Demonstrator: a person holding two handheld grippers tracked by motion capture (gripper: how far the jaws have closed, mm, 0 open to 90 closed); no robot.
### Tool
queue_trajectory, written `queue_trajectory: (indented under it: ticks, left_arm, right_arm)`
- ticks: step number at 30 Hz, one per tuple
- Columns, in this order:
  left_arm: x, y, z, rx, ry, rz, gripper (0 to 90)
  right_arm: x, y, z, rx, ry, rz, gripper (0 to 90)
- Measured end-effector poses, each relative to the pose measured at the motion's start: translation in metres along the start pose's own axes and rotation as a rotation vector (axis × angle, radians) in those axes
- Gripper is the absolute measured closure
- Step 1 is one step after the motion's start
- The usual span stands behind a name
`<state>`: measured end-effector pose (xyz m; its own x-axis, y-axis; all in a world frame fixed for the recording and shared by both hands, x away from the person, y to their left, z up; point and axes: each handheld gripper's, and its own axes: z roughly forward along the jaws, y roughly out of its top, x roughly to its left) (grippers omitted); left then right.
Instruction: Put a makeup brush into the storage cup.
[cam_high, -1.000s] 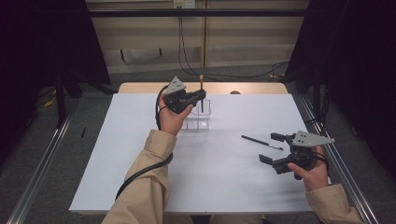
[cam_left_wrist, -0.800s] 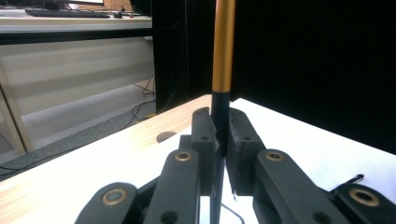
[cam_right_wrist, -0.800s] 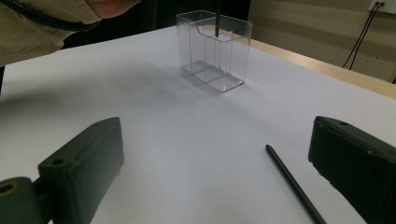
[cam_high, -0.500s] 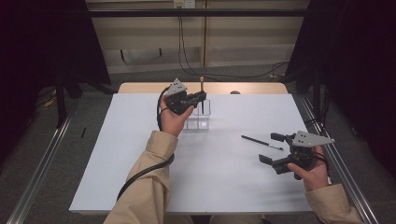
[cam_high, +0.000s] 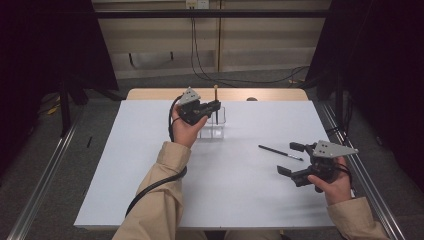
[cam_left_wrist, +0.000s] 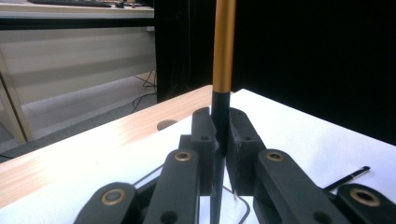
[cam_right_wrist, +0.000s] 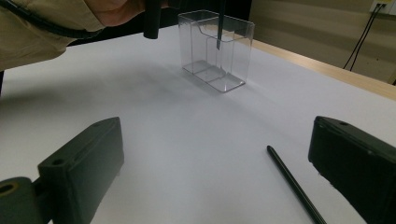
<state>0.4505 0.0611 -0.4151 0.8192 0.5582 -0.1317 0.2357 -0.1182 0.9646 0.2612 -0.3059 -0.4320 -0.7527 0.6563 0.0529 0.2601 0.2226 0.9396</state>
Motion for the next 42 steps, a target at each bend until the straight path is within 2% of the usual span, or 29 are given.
queue_trajectory:
  ticks: [19, 22, 25, 28, 32, 38, 42]
  left_arm:
    - [0.001, -0.005, 0.001, 0.018, 0.001, -0.011, 81.3]
    - [0.001, -0.005, 0.0, -0.003, -0.024, -0.032, 69.8]
    - [0.0, -0.004, -0.002, -0.014, -0.025, -0.068, 55.5]
    - [0.001, -0.004, -0.005, -0.016, -0.005, -0.07, 38.9]
    - [0.002, -0.003, -0.01, -0.023, -0.001, -0.058, 25.4]
    - [0.001, 0.001, -0.023, -0.029, -0.014, -0.046, 15.8]
    - [-0.001, 0.002, -0.03, -0.033, -0.028, -0.054, 12.2]
  right_arm:
    - [0.0, 0.0, 0.0, 0.001, 0.001, -0.003, 3.0]
    - [0.0, 0.0, 0.0, 0.0, 0.001, -0.002, 3.0]
    - [0.0, 0.0, 0.0, 0.0, 0.002, -0.002, 2.9]
    - [0.0, 0.0, 0.001, 0.0, 0.005, -0.003, 2.9]
    - [0.001, 0.0, 0.002, 0.002, 0.004, -0.008, 3.0]
    - [0.002, 0.0, 0.002, 0.004, 0.005, -0.008, 3.0]
    - [0.002, 0.0, 0.003, 0.005, 0.008, -0.008, 3.0]
